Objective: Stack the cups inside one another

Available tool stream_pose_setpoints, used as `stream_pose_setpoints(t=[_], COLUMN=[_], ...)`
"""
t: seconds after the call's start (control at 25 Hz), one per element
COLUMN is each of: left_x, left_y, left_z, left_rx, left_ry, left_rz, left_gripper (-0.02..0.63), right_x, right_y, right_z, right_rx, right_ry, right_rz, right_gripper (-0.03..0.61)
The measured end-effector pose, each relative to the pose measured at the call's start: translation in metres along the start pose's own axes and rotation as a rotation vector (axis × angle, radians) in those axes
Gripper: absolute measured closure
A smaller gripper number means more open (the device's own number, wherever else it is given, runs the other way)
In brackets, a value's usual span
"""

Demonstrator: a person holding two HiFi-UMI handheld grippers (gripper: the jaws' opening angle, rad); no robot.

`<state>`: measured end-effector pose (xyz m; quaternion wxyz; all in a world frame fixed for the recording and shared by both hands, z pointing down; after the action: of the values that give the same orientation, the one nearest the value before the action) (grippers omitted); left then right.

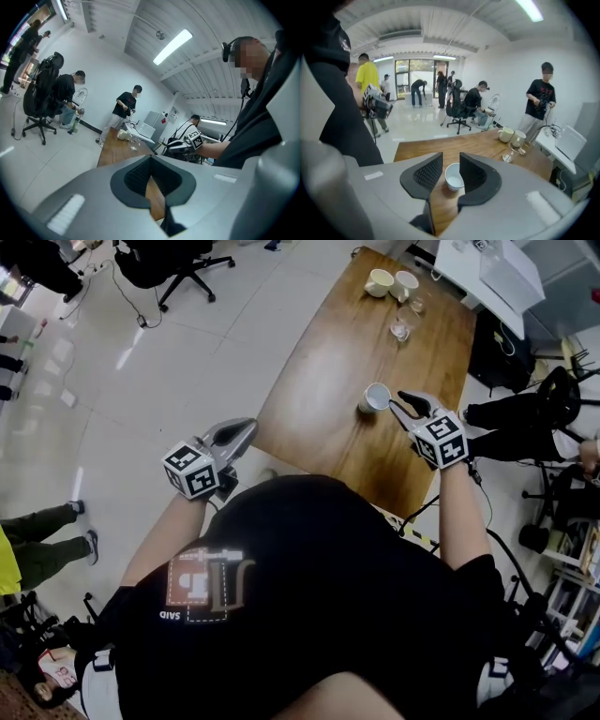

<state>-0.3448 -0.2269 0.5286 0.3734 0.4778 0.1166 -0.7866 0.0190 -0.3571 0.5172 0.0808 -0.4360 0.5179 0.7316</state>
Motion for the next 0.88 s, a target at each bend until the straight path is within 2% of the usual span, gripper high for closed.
stream_pose_setpoints(t=[0.08, 0.2, 0.28, 0.36, 0.6, 0.76, 0.88], left_x=[0.004, 0.012, 0.016, 0.019, 0.014, -0.003, -0.004], left_y=[0.012, 0.039, 0.059, 0.079, 0.132, 0.15, 0.154], left_z=[-0.005, -0.015, -0.022, -0.029, -0.055, -0.073, -0.08], left_rx=[-0.029, -0.081, -0.118, -0.154, -0.236, -0.263, -0.274], left_ry=[0.017, 0.049, 0.072, 0.091, 0.132, 0.137, 0.15], left_rz=[0.006, 0.012, 0.019, 0.028, 0.097, 0.143, 0.16], left_gripper=[0.612, 0.612, 0.612, 0.612, 0.612, 0.612, 0.612], right_x=[-0.004, -0.037, -0.073, -0.109, -0.166, -0.181, -0.178], right_y=[-0.037, -0.081, -0.098, -0.105, -0.114, -0.109, -0.116], right_z=[0.0, 0.004, 0.016, 0.034, 0.067, 0.082, 0.072], right_rx=[-0.023, -0.046, -0.07, -0.093, -0.175, -0.158, -0.166], right_ry=[0.107, 0.315, 0.445, 0.529, 0.709, 0.719, 0.715], right_rz=[-0.127, -0.273, -0.328, -0.344, -0.387, -0.349, -0.383], right_gripper=[0.467, 0.503, 0.525, 0.539, 0.565, 0.565, 0.565])
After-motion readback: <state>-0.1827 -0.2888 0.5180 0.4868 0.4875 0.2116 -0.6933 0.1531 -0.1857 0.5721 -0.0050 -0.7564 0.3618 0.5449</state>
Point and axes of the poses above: the fingertips, and each gripper's own axes: y forward along the fingers, z to its left, x out of its top, the point moved 6 cm from there along -y, backward along the fingers, and after that the axes turned 1 degree about z, right-handed, at the moved point
